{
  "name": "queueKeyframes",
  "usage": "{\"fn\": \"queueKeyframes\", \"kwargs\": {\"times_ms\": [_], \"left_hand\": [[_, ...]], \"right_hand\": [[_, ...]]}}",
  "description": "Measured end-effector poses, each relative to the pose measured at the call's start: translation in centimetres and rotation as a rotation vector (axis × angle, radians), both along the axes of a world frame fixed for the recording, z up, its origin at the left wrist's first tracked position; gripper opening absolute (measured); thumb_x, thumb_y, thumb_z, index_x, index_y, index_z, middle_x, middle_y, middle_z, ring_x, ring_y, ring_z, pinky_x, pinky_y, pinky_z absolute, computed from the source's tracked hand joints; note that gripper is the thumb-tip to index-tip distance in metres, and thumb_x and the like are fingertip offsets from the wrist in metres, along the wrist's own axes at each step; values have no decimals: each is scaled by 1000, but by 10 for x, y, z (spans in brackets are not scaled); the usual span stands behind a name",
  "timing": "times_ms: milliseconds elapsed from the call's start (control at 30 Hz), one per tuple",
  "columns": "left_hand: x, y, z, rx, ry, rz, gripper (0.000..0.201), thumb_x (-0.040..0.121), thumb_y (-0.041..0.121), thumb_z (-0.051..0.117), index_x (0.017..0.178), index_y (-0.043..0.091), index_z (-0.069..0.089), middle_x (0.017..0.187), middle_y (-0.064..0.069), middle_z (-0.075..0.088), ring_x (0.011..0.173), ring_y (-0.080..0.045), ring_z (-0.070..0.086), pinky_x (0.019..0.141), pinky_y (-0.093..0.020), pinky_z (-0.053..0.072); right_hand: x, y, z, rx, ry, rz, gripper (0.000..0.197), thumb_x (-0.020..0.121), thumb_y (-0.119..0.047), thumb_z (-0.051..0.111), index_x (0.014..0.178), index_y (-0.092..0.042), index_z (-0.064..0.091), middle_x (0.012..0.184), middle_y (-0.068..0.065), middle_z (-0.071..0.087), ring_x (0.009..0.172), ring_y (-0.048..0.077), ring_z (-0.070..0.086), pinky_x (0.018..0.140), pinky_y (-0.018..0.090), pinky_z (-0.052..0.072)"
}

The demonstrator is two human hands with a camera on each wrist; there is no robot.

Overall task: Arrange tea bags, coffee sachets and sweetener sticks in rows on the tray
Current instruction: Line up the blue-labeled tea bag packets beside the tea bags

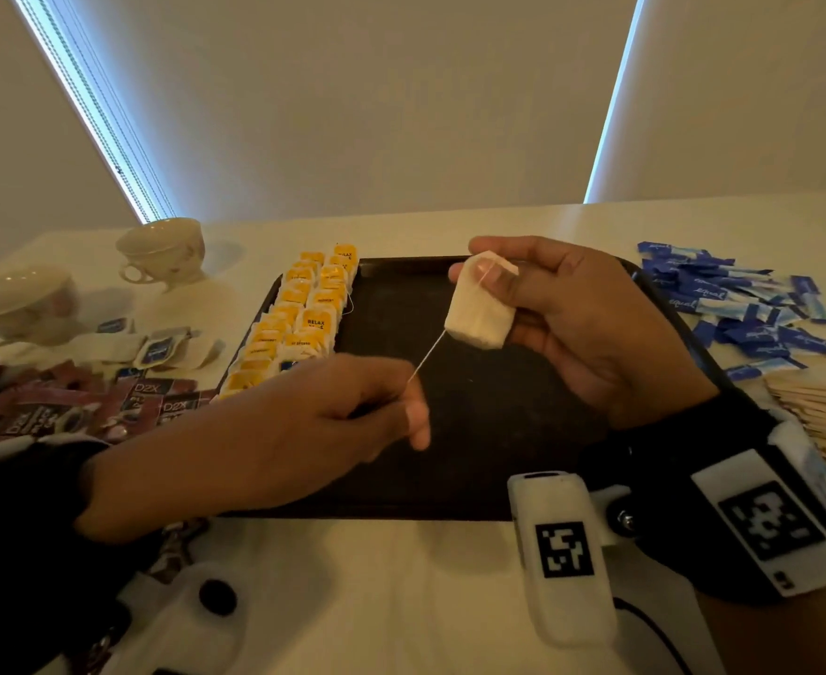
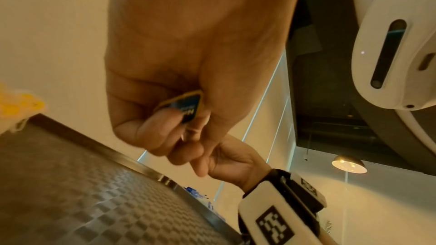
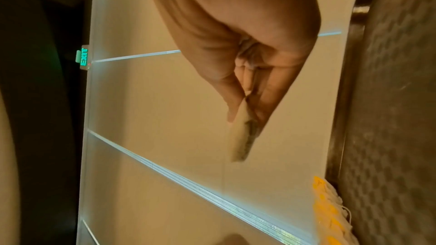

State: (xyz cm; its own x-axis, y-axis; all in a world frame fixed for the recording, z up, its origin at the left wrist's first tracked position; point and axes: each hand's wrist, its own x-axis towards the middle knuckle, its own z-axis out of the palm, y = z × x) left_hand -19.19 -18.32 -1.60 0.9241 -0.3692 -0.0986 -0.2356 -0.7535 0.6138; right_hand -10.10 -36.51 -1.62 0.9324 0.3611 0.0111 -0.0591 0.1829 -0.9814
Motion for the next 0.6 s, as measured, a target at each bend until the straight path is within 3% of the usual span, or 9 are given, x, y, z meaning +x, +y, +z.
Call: {"fn": "queueKeyframes", "kwargs": {"times_ms": [133,267,333,400,433,500,600], "left_hand": [[1,4,-6,48,118,-95,25,95,41,35,84,42,58,77,18,56,64,-1,51,58,-19,41],[5,2,-5,100,185,-109,35,83,54,25,96,47,56,93,17,54,81,5,53,61,-8,41],[9,1,-3,219,194,-101,40,83,57,20,109,54,51,98,17,47,87,5,51,70,-11,42],[15,1,-4,324,216,-83,40,89,55,21,120,52,47,104,13,51,91,0,54,83,-20,47],[19,1,-6,317,228,-46,37,93,52,24,121,49,49,102,9,56,87,-1,56,82,-22,49],[26,2,-9,203,220,65,32,97,43,35,119,35,58,85,1,62,66,1,55,64,-15,47],[41,6,-5,195,113,135,22,97,20,44,109,13,61,70,5,54,47,3,49,47,-11,41]], "right_hand": [[0,1,2,115,24,-4,22,88,-11,55,108,-14,61,93,-1,73,86,8,69,61,21,56],[-4,3,2,192,24,68,22,83,-18,53,101,-10,62,86,-2,73,80,7,70,60,21,55],[-7,4,3,180,10,125,31,74,-26,54,100,-9,62,84,-1,74,79,8,70,61,22,56],[-11,5,4,137,-9,218,34,72,-29,55,98,-9,62,84,0,74,78,10,71,61,24,57],[-13,6,4,114,-14,273,34,71,-29,55,97,-9,62,83,1,74,77,11,71,61,25,57],[-17,6,5,48,-27,376,32,71,-29,55,95,-9,64,83,4,73,76,13,71,61,27,58],[-19,9,2,-131,-69,471,29,70,-28,58,92,-11,66,85,5,74,81,15,71,64,27,59]]}}
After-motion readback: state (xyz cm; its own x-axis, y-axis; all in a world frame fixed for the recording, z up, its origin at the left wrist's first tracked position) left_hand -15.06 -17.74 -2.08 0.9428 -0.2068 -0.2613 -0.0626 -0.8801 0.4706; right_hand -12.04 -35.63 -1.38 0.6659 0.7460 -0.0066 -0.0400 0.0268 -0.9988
